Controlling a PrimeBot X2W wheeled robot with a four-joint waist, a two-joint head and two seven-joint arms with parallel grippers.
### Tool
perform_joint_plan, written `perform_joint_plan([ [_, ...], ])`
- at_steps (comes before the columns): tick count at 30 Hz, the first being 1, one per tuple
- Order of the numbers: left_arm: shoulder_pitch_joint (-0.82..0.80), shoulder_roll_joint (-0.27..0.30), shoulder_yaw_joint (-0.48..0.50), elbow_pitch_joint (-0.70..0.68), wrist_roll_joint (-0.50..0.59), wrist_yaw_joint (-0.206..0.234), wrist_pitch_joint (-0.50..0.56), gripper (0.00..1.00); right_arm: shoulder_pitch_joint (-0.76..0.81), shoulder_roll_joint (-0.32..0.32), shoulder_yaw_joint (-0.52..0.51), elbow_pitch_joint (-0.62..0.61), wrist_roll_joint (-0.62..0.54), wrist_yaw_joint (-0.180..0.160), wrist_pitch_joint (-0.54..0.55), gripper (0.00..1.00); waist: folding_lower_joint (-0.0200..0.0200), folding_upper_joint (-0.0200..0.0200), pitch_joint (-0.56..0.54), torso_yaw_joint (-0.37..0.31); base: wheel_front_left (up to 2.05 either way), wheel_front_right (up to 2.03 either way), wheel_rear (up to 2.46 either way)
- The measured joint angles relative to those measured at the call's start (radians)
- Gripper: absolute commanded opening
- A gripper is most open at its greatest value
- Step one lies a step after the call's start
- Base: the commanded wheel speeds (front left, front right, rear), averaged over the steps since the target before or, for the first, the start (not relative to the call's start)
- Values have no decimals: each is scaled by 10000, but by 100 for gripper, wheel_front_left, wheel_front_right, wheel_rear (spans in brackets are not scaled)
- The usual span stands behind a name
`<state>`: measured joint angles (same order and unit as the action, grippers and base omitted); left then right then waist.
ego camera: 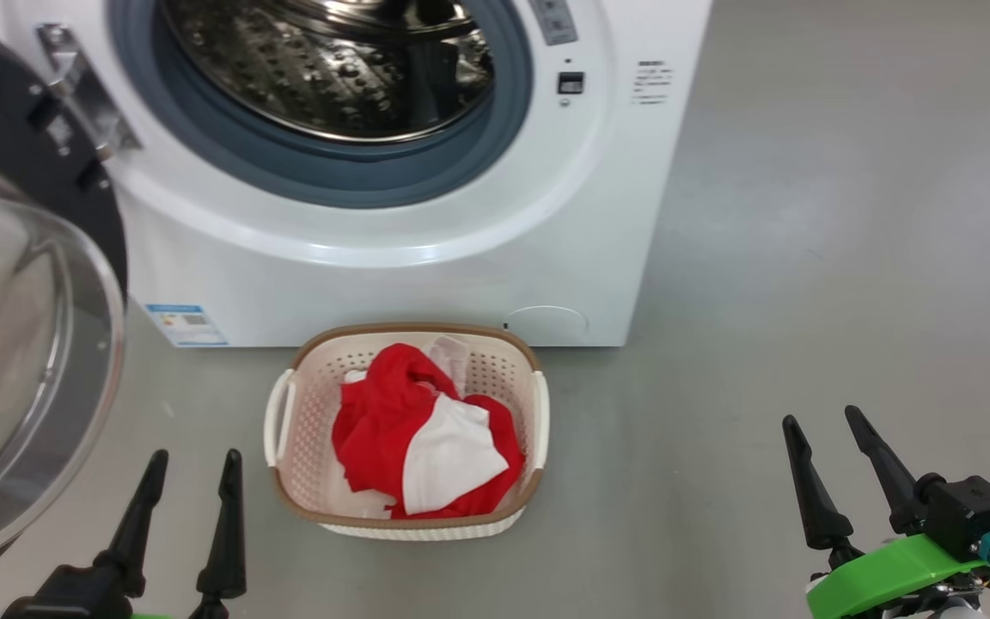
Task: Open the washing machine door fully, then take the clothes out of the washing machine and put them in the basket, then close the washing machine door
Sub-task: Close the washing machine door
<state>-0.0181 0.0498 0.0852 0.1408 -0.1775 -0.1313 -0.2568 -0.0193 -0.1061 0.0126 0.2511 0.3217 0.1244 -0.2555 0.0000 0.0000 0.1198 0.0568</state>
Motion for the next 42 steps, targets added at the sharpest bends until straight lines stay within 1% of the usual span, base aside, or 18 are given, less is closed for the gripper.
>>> perform_joint_plan([
  [7,23,-27,157,61,-102,0,0,100,0,-69,73,44,0,0,0,100,0,0,-35,716,0,0,0],
  [17,615,-59,236,221,-380,8,0,100,-1,-209,500,240,36,0,0,100,0,0,-207,2209,0,0,0],
  [25,1021,-61,38,196,-740,267,0,100,-2,-324,779,288,203,0,2,100,0,0,-409,3560,0,0,0],
  [28,1124,-61,-12,148,-828,290,2,100,-3,-345,999,311,203,0,0,100,1,0,-487,4019,0,0,0],
  [30,1254,-59,13,56,-926,405,0,100,-18,-353,1223,353,205,0,0,100,0,0,-532,4282,0,0,0],
  [35,1485,-59,21,-209,-1120,617,0,100,-138,-416,1787,564,314,0,2,100,0,0,-586,4690,0,0,0],
  [42,1670,-59,-4,-481,-1423,874,0,100,-512,-468,2092,706,470,0,0,100,0,0,-516,4767,0,0,0],
])
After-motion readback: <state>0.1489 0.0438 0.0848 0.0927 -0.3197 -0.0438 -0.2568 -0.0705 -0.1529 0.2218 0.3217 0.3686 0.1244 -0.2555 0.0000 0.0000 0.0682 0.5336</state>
